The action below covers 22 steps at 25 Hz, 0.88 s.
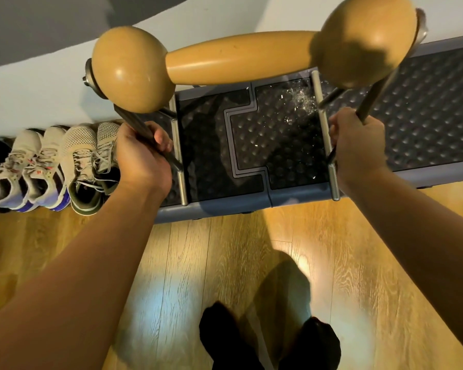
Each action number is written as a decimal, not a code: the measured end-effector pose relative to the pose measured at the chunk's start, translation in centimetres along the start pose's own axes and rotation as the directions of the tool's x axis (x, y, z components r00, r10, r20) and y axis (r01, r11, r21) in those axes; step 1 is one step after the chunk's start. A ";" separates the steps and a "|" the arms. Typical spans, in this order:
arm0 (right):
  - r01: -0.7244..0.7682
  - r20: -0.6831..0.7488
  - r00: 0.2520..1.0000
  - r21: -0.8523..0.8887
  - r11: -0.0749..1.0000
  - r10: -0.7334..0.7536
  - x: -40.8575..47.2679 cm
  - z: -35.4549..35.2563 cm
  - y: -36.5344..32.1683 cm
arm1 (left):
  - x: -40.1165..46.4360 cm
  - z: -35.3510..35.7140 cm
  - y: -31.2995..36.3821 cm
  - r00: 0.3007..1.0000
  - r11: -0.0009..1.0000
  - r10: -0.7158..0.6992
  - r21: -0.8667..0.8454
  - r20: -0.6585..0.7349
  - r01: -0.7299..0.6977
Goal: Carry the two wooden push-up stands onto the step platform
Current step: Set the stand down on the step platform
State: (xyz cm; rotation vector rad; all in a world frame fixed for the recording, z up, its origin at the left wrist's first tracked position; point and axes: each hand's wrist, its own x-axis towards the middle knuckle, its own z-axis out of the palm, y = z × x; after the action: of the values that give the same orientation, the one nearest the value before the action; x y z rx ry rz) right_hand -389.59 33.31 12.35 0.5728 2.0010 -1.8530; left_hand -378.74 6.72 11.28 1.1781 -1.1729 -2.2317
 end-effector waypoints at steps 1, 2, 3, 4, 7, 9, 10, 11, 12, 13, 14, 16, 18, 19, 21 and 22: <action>-0.014 0.014 1.000 -0.039 0.999 0.014 0.0 -0.2 0.0 | -0.3 0.0 -0.1 1.000 1.000 -0.004 0.030 -0.026 0.005; -0.025 0.025 0.999 -0.080 0.996 0.027 -0.1 -0.3 0.0 | -0.7 0.1 -0.2 0.998 0.998 0.001 0.069 -0.059 0.003; -0.036 0.026 0.999 -0.125 0.992 0.039 -0.2 -0.4 -0.1 | -1.2 0.2 -0.3 0.996 0.993 0.012 0.116 -0.091 -0.002; -0.048 0.013 0.999 -0.169 0.984 0.051 -0.4 -0.6 -0.1 | -1.6 0.2 -0.3 0.993 0.987 0.028 0.158 -0.112 -0.010; -0.134 -0.029 0.991 -0.273 0.953 0.131 -0.9 -0.7 -0.4 | -2.8 0.2 -0.3 0.992 0.972 0.002 0.235 -0.127 0.028; -0.238 -0.029 0.970 -0.306 0.922 0.241 -1.6 -0.9 -1.0 | -3.6 -0.3 -0.4 0.987 0.941 -0.077 0.318 -0.138 0.118; -0.307 -0.028 0.949 -0.313 0.899 0.315 -2.2 -1.0 -1.4 | -4.3 -0.7 -0.4 0.984 0.914 -0.114 0.374 -0.139 0.159; -0.370 -0.030 0.924 -0.316 0.873 0.381 -2.8 -1.2 -1.8 | -5.1 -1.1 -0.3 0.980 0.884 -0.142 0.427 -0.137 0.188; -0.415 -0.028 0.903 -0.318 0.853 0.429 -3.7 -1.3 -2.3 | -6.1 -1.5 -0.2 0.979 0.856 -0.155 0.476 -0.131 0.199; -0.445 -0.018 0.886 -0.314 0.838 0.464 -4.6 -1.3 -2.9 | -7.2 -1.9 0.0 0.981 0.832 -0.152 0.521 -0.122 0.194; -0.466 -0.005 0.872 -0.310 0.829 0.489 -5.6 -1.1 -3.5 | -8.4 -2.3 0.2 0.983 0.810 -0.143 0.557 -0.118 0.184; -0.443 0.041 0.871 -0.363 0.820 0.489 -7.6 -0.7 -4.3 | -10.8 -2.8 0.6 0.981 0.773 -0.146 0.604 -0.128 0.194; -0.337 0.117 0.896 -0.449 0.828 0.429 -9.4 -0.6 -5.1 | -13.3 -2.8 1.6 0.978 0.759 -0.174 0.618 -0.112 0.206; -0.281 0.150 0.909 -0.470 0.837 0.390 -10.3 -0.6 -5.5 | -14.4 -2.6 2.2 0.978 0.760 -0.183 0.617 -0.101 0.206; -0.209 0.187 0.924 -0.487 0.848 0.335 -12.1 -0.6 -6.9 | -16.4 -1.8 3.7 0.982 0.766 -0.174 0.616 -0.073 0.181; -0.128 0.226 0.934 -0.509 0.851 0.275 -13.1 -0.7 -7.6 | -17.3 -1.4 4.5 0.986 0.765 -0.158 0.624 -0.054 0.156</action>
State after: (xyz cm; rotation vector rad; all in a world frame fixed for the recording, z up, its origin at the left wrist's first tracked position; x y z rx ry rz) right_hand -382.35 32.85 25.64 0.3219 2.0042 -1.1569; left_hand -367.70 14.23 23.27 1.5595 -1.9858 -1.9912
